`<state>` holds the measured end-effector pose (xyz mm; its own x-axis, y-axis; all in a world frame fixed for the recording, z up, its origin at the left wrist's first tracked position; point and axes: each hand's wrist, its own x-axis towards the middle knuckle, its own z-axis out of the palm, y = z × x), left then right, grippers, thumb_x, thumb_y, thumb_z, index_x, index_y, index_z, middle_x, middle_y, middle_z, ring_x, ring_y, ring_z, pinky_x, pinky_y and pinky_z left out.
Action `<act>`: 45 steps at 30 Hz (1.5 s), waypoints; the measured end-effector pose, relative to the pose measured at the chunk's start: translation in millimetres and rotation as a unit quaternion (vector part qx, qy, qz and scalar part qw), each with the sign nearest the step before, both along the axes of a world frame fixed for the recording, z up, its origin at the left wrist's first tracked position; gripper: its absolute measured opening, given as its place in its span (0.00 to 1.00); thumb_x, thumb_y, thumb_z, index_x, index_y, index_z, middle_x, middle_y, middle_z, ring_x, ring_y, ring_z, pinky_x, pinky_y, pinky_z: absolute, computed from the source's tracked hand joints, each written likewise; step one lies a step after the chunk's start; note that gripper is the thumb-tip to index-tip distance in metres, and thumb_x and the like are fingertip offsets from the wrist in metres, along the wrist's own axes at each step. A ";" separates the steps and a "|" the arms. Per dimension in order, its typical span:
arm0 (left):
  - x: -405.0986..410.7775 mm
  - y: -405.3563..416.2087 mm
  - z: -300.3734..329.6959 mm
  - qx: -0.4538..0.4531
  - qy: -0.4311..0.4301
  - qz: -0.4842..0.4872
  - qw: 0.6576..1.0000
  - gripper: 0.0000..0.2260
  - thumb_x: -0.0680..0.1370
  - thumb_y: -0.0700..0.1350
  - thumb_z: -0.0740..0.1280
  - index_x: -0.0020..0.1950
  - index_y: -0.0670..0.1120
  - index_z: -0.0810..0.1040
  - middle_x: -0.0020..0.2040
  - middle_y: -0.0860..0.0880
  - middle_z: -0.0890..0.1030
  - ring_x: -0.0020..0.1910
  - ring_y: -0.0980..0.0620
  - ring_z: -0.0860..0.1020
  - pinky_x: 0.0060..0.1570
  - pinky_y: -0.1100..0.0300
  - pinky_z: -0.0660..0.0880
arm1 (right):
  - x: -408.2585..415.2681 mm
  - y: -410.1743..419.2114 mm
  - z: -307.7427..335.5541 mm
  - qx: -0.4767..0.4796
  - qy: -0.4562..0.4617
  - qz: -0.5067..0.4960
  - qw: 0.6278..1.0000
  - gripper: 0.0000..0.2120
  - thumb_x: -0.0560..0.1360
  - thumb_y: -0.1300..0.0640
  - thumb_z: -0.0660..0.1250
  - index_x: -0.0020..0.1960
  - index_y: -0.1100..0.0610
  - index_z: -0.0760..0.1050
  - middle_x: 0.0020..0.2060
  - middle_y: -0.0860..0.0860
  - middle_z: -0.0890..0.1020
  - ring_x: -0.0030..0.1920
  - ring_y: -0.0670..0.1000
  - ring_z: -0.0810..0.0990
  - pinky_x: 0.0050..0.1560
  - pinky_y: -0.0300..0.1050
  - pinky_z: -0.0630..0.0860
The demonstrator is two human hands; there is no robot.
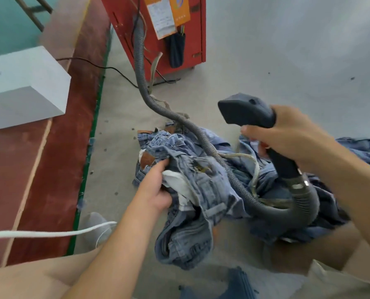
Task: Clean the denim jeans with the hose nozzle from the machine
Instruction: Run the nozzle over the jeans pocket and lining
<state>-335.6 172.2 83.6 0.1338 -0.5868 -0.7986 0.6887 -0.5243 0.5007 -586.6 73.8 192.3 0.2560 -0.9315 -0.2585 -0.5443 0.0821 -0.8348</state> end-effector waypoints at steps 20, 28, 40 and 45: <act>4.5 62.8 -165.7 0.239 -0.188 -0.157 0.940 0.39 0.73 0.51 0.80 0.76 0.38 0.67 0.61 0.40 0.82 0.45 0.47 0.81 0.41 0.54 0.80 | 11.0 -13.0 -67.1 -0.279 0.447 0.387 0.757 0.27 0.80 0.62 0.62 0.75 0.42 0.65 0.50 0.48 0.81 0.49 0.56 0.83 0.45 0.52 0.75; 61.7 59.9 -122.4 0.072 -0.065 -0.012 0.995 0.13 0.80 0.38 0.69 0.66 0.43 0.79 0.57 0.38 0.85 0.48 0.43 0.87 0.42 0.52 0.83 | 10.3 -13.7 -102.0 -0.265 0.461 0.391 0.752 0.12 0.78 0.54 0.65 0.60 0.46 0.68 0.44 0.44 0.78 0.42 0.53 0.81 0.38 0.47 0.67; 64.8 69.0 -67.6 -0.004 -0.030 -0.126 0.992 0.29 0.71 0.42 0.67 0.71 0.32 0.73 0.65 0.31 0.77 0.58 0.35 0.78 0.70 0.36 0.70 | 88.3 26.0 -75.7 -0.257 0.332 0.471 0.776 0.11 0.78 0.40 0.67 0.57 0.43 0.72 0.49 0.41 0.82 0.49 0.51 0.83 0.42 0.49 0.75; 63.7 78.9 -63.4 -0.014 -0.052 -0.103 0.993 0.32 0.68 0.40 0.71 0.72 0.36 0.74 0.64 0.33 0.80 0.56 0.36 0.81 0.66 0.38 0.76 | 92.8 7.7 -46.1 -0.245 0.247 0.362 0.865 0.15 0.76 0.40 0.72 0.59 0.40 0.73 0.46 0.39 0.81 0.43 0.48 0.78 0.42 0.47 0.72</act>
